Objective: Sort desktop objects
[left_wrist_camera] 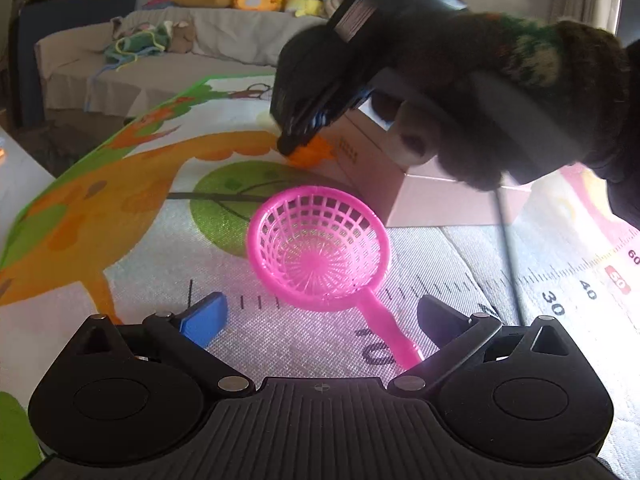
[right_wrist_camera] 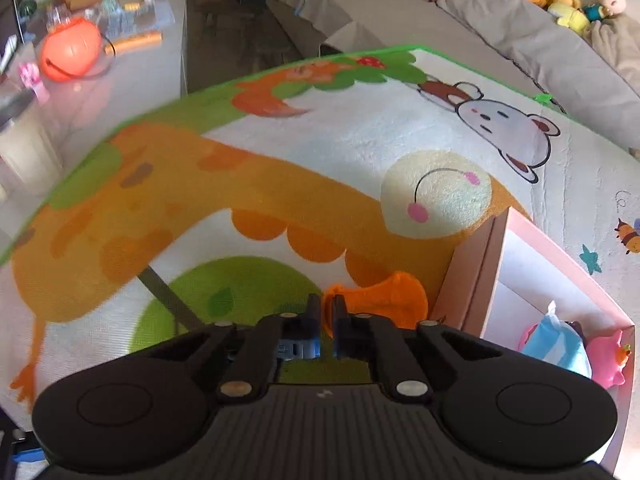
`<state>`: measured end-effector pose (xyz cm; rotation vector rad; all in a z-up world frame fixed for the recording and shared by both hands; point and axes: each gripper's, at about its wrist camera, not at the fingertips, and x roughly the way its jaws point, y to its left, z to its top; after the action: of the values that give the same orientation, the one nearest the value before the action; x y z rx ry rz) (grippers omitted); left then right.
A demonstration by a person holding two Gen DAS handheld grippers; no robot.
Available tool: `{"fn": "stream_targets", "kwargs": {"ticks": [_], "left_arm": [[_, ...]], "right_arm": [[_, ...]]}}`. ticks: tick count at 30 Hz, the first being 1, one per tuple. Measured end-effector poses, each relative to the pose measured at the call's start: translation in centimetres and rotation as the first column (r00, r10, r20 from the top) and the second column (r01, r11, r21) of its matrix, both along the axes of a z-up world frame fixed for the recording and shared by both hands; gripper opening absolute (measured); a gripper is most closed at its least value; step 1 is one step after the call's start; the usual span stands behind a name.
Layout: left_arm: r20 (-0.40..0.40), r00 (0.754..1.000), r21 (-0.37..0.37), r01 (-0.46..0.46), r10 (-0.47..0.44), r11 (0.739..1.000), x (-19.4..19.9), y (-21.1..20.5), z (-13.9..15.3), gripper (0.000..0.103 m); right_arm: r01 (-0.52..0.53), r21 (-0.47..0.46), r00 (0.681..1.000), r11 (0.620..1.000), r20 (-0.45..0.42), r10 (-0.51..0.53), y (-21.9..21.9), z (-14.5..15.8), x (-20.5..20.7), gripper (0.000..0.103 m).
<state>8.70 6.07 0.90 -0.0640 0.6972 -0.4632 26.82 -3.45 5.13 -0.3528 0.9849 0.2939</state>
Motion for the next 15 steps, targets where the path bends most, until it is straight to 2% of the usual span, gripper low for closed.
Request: {"fn": "stream_targets", "kwargs": {"ticks": [3,7,10,13,15], "left_arm": [[0.000,1.000,0.000,0.000,0.000,1.000,0.0,0.0,0.0,0.103],[0.000,1.000,0.027,0.000,0.000,1.000,0.1,-0.3,0.0,0.103],[-0.003,1.000,0.062,-0.004,0.005,0.998,0.4,-1.0,0.3,0.103],[-0.004,1.000,0.071,-0.009,0.009,0.997,1.0,-2.0,1.1,0.103],[0.018,0.999,0.116,-0.034,0.032,0.993,1.5,-3.1,1.6,0.103]], "right_arm": [[-0.012,0.114,1.000,0.993,0.023,0.009,-1.5,2.8,-2.3,0.004],[-0.046,0.239,0.997,0.970,0.068,0.030,-4.8,6.7,-7.5,0.004],[-0.024,0.300,0.997,0.954,0.080,0.000,-8.4,8.1,-11.4,0.004],[0.035,0.289,0.997,0.957,0.060,-0.055,-11.9,7.4,-14.7,0.004],[0.063,0.198,0.991,0.978,0.099,-0.084,-13.3,5.9,-16.9,0.004]]}}
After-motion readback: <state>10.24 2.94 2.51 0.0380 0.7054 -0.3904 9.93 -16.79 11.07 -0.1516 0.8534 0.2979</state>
